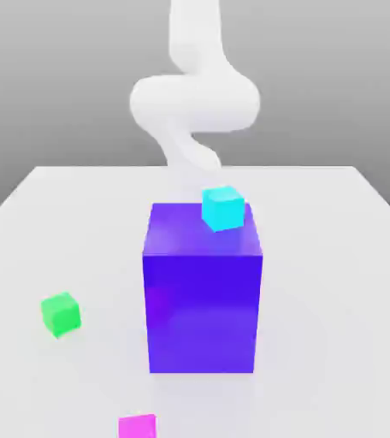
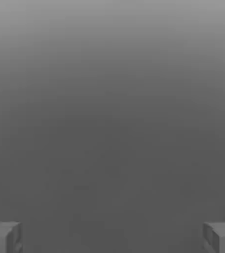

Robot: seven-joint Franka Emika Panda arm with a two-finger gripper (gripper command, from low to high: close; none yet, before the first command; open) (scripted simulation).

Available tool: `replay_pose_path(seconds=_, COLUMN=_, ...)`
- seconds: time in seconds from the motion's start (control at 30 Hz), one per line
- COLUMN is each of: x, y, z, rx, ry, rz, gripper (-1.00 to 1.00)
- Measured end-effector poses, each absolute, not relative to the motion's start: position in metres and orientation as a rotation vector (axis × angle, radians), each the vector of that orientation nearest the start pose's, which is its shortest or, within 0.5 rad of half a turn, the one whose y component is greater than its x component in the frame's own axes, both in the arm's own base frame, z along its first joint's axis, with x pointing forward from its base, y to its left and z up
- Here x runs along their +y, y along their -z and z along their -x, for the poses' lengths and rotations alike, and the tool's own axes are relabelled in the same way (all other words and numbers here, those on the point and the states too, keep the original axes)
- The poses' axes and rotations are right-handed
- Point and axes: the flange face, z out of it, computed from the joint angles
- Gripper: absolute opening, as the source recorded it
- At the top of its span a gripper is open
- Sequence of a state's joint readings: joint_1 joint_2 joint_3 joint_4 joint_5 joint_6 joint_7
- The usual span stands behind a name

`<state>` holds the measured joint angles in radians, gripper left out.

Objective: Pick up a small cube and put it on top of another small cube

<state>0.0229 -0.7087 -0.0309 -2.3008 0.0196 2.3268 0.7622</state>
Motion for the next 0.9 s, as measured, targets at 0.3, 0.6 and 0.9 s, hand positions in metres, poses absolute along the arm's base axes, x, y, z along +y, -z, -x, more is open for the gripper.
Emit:
replay_pose_path(seconds=0.3, x=-0.025, y=-0.547, z=-0.478, rx=0.989, ry=0.621, rz=2.627, gripper=0.0)
replay_pose_path(seconds=0.6, x=-0.04, y=-0.392, z=-0.527, rx=0.983, ry=0.338, rz=2.769, gripper=0.0)
replay_pose_path(seconds=0.9, x=-0.063, y=-0.236, z=-0.527, rx=0.978, ry=0.076, rz=2.933, gripper=0.0)
